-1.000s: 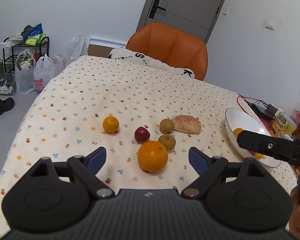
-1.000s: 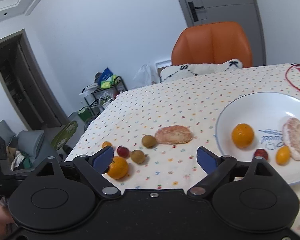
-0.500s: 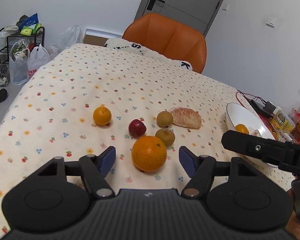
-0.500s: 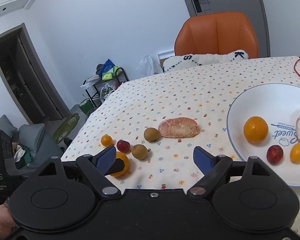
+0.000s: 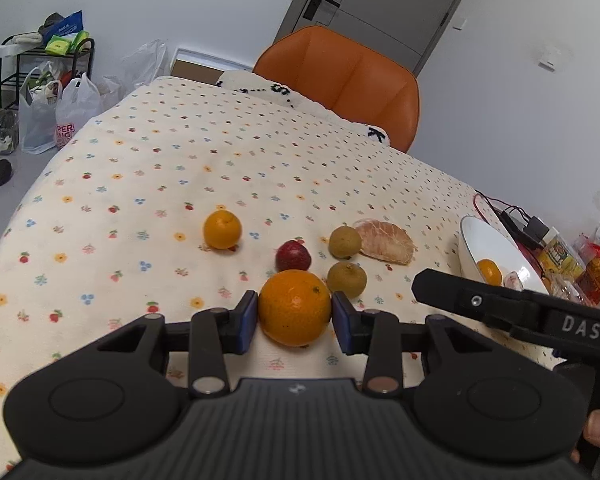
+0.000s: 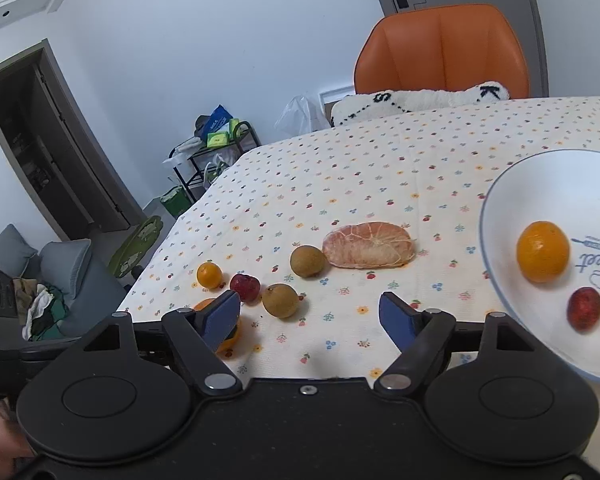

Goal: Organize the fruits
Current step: 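Close the left gripper on a large orange while the right gripper grasps a small brown fruit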

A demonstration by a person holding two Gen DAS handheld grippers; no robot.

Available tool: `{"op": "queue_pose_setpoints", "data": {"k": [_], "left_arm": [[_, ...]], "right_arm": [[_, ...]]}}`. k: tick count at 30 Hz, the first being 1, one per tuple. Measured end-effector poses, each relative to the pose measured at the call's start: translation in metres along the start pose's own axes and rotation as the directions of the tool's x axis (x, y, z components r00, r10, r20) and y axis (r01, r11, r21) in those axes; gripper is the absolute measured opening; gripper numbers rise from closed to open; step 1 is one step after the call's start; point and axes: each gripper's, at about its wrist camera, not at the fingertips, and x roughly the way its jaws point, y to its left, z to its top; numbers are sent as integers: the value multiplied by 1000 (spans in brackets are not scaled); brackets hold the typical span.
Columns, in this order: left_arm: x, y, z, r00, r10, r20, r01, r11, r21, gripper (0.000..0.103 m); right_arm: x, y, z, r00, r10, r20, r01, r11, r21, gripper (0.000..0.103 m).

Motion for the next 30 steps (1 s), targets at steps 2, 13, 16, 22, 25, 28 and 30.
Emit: {"op": "queue_pose_setpoints", "data": {"k": [2,13,16,22,25,28,30], "left_arm": [[-4,3,2,1000,12,11,-12,1000,1,38],[-13,20,10,999,35,29,-35,999,-17,38],[-13,23,11,999,36,32,-35,999,-21,38],[-15,26,14,998,42,38,-41,999,-27,38],[-16,24,14,998,45,42,-44,999,-25,38],[-18,20,15,998,45,46,-44,999,-19,38],[-19,17,15,998,41,48,-40,999,-14,38]], "right_arm": [[5,1,0,1000,8,-6,-8,1000,-2,73],[32,17,2,999,14,-42,-16,999,-37,65],[37,21,2,999,8,-49,-11,999,-48,64],[47,25,2,999,-18,-50,14,998,-66,60],[52,25,0,998,-26,-64,21,996,-81,25],[47,24,0,998,-17,-68,11,996,-83,25],[41,22,0,998,-25,-56,20,996,-84,25]]}}
